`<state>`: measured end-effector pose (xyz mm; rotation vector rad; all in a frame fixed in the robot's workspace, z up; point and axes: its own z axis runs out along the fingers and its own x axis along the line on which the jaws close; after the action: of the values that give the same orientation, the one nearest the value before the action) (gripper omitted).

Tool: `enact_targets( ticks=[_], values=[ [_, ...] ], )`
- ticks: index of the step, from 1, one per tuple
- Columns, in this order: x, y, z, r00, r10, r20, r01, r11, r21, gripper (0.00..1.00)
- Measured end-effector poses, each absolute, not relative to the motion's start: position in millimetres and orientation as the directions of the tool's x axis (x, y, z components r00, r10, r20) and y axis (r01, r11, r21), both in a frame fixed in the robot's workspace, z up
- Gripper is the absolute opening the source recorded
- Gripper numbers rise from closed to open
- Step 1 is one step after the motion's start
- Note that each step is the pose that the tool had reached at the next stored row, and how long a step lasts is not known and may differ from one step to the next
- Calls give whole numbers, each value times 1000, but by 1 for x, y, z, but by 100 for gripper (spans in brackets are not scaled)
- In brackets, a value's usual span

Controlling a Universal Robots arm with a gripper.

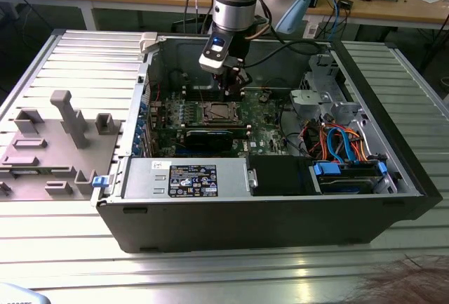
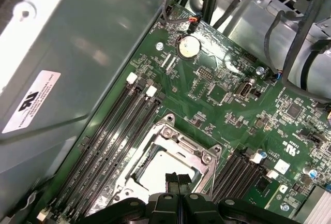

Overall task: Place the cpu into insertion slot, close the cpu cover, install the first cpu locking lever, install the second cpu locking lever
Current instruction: 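Install the first cpu locking lever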

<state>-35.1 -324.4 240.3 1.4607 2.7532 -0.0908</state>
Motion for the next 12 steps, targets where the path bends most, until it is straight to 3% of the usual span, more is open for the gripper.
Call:
enact_targets(
  ticks=[12],
  values=[
    [-35, -324, 240, -591, 805, -48, 807, 590, -40, 11]
  ],
)
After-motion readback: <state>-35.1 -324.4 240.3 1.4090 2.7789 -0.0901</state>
